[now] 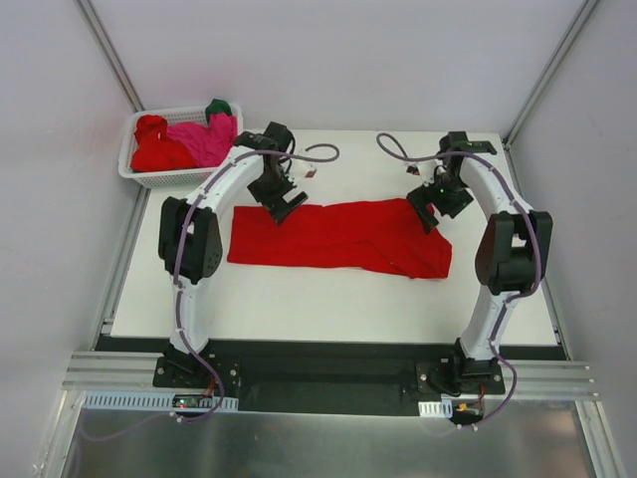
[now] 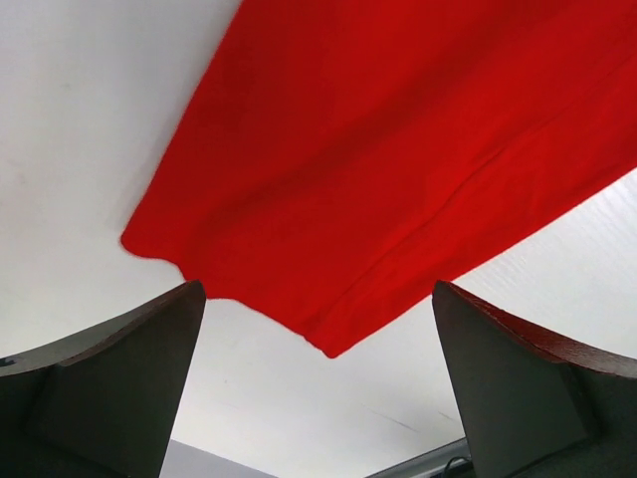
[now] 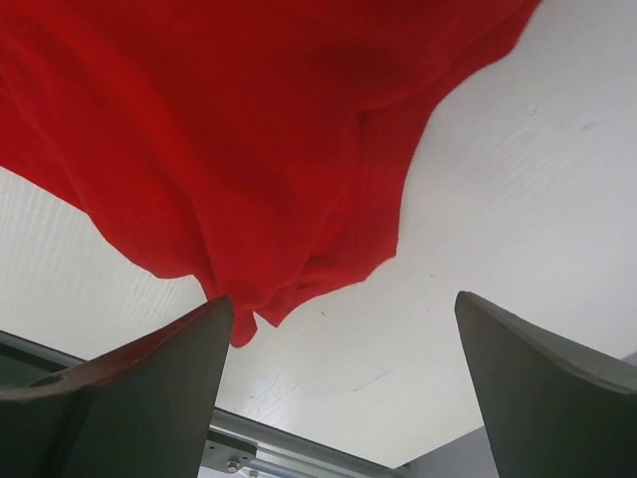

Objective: Fold and stack the t-shirts

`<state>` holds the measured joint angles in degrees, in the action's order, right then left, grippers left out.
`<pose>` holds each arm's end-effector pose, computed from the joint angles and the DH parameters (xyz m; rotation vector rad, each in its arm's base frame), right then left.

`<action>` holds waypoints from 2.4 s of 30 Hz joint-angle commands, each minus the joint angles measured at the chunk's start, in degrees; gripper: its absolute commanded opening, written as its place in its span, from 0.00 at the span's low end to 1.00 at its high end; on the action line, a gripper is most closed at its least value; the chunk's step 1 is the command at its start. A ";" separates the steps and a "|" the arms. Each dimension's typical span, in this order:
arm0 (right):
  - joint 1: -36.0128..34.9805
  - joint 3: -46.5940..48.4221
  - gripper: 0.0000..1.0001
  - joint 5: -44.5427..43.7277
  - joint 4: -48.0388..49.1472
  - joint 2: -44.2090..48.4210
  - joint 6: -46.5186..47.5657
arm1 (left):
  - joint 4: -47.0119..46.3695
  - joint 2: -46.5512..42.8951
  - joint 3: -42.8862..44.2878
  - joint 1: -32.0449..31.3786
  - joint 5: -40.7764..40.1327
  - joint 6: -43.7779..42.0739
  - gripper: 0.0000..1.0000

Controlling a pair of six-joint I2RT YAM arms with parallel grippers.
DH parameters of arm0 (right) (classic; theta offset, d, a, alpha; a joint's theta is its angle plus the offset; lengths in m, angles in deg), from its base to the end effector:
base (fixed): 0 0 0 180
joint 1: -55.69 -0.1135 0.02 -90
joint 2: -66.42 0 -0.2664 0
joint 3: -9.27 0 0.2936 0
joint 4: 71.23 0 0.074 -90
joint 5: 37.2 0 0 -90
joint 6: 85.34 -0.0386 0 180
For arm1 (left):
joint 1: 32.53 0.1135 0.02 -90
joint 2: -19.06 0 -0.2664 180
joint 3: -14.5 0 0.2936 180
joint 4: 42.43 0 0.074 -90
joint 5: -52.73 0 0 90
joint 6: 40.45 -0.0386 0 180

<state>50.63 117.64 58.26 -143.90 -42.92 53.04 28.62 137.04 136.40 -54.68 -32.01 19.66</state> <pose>0.4314 0.0419 0.2520 -1.2949 2.5291 -0.0248 0.4447 -0.1849 0.2652 1.2231 2.4476 -0.0880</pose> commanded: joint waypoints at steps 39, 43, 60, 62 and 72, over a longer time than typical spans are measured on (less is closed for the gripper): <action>-4.43 26.29 0.96 -13.71 -2.58 -28.21 -2.24 | 5.15 5.87 -9.91 -3.59 -3.41 -19.06 0.99; -4.78 28.84 0.96 -13.98 -2.13 -29.70 -3.03 | 8.31 6.04 -6.58 -6.14 -1.66 -18.63 0.99; -7.68 32.98 0.96 -10.81 -1.08 -30.32 -6.19 | 12.73 8.41 -1.73 -11.78 1.26 -16.52 0.99; -7.60 30.79 0.96 -10.90 -0.82 -27.88 -6.19 | 10.45 7.72 -1.82 -10.20 -0.67 -16.43 0.99; -8.30 27.18 0.96 -3.89 -6.95 -23.55 -7.07 | 8.32 10.26 -3.74 -3.78 1.94 -16.95 0.98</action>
<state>43.31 144.56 49.95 -144.36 -70.68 47.03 35.82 146.46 134.87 -59.79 -31.55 3.66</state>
